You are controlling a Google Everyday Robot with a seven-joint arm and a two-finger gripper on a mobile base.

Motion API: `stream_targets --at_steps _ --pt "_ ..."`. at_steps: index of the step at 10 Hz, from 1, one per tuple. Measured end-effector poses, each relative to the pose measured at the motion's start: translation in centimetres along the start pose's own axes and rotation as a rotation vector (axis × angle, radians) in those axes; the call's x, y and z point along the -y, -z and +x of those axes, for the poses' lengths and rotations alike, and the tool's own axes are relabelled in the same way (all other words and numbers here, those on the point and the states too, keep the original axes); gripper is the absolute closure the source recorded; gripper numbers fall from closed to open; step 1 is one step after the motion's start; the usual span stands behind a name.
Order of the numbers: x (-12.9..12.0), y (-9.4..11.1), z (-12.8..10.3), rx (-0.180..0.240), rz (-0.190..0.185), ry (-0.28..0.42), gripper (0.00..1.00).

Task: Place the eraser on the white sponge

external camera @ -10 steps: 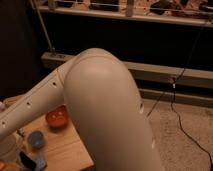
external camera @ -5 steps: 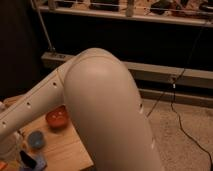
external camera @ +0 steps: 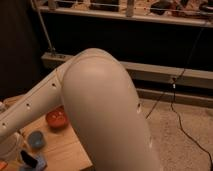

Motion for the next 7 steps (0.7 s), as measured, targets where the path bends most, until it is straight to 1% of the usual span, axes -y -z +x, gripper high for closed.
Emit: stream_targets --at_steps 2,3,4,5,6,7 --pt "-0.06 -0.32 0.21 -0.007 -0.002 -0.004 0.6" --pt "-0.1 -0.46 0.3 -0.009 -0.005 -0.009 0.49" --pt "-0.09 -0.51 0.33 -0.009 -0.008 -0.012 0.42" --pt "-0.07 -0.55 0.33 -0.008 -0.012 -0.019 0.29" --pt "-0.04 -0.54 0.32 -0.007 -0.013 -0.022 0.23" --pt "0.02 -0.55 0.31 -0.007 -0.013 -0.026 0.2"
